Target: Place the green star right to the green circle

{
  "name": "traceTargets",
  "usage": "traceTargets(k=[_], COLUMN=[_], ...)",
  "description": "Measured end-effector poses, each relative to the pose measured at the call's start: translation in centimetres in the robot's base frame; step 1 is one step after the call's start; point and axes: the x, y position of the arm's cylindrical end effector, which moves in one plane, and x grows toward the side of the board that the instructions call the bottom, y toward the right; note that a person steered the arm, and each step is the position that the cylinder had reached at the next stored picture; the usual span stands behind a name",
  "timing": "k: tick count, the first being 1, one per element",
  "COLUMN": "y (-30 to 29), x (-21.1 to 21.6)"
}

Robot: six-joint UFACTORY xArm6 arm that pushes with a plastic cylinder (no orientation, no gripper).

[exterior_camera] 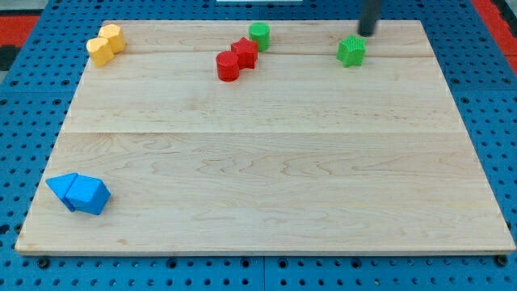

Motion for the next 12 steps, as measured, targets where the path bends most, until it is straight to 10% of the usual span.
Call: traceTargets(k=[2,12], y=[-4.6,-14.3], x=[5.4,0.0])
